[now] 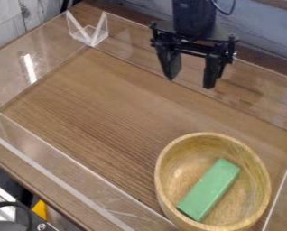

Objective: Put the green block in the brown bowl

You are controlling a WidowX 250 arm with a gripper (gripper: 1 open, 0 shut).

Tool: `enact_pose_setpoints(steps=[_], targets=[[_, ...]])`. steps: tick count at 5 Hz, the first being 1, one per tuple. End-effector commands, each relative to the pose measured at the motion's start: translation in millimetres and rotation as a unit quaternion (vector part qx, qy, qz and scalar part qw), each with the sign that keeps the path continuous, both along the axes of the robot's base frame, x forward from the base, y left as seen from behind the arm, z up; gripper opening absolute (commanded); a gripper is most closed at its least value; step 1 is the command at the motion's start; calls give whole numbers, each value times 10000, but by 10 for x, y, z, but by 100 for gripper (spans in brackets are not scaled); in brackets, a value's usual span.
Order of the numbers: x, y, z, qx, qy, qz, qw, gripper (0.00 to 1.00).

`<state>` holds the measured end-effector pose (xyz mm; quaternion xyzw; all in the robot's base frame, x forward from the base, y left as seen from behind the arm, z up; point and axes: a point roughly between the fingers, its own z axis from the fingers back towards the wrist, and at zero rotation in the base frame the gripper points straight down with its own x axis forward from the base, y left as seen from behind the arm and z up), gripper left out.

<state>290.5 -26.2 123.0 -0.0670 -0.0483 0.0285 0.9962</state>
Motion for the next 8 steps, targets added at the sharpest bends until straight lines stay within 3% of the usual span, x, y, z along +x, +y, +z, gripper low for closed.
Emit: enact_pose_setpoints(steps=[1,4,6,7,8], targets=[[-1,-31,61,31,-274,24,9996,100],[19,-185,-233,79,-503,-18,9987,100],[451,-449,-240,41,-754,-418,9963,100],[525,-667,-277,-17,-796,-435,9959,100],[523,-880,-268,-79,-767,-497,9958,100]])
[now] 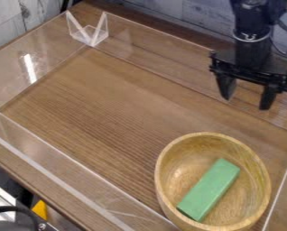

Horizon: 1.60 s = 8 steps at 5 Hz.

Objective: Put the green block in the brown bowl

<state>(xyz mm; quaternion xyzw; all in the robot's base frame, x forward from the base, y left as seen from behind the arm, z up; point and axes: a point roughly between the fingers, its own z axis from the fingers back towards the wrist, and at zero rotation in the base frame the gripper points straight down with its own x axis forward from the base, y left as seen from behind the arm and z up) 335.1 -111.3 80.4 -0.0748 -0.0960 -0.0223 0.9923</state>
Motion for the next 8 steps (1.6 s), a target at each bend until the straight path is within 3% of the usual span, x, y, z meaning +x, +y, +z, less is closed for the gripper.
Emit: enact_pose_setpoints(steps=[1,2,4,6,7,8], targets=[[91,84,74,-23,-232,-46,9997,0],[135,212,-33,-36,-205,-43,9998,0],[240,59,94,-61,-161,52,9998,0],[373,-146,116,-91,-110,-415,9990,0],[304,-167,86,-119,-82,-319,9994,100],[207,-112,134,-154,-57,-357,9992,100]])
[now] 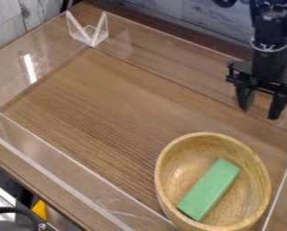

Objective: Put the green block in the brown bowl

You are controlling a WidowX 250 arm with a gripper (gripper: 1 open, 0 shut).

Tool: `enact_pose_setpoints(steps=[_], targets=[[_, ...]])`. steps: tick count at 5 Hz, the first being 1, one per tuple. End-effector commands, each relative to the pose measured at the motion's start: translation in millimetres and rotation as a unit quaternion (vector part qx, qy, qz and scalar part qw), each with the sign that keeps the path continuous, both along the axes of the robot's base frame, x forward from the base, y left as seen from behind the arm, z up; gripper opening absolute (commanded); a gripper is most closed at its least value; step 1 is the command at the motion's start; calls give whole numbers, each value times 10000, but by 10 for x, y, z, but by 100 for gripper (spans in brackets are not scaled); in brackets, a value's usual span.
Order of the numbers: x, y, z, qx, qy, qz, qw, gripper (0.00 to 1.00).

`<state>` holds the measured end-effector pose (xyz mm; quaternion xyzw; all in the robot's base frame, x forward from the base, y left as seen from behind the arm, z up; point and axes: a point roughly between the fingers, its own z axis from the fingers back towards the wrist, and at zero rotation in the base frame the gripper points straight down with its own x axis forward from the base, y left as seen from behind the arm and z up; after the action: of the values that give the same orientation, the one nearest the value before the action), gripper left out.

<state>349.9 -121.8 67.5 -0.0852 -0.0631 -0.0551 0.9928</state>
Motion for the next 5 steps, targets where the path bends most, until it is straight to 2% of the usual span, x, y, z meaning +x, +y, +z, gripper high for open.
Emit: enact_pose_setpoints(steps=[1,3,5], targets=[[-37,43,283,-134,-333,-56,9993,100],[-11,-26,232,-144,-254,-73,9995,100],[-31,-217,271,-150,-175,138,9996,100]])
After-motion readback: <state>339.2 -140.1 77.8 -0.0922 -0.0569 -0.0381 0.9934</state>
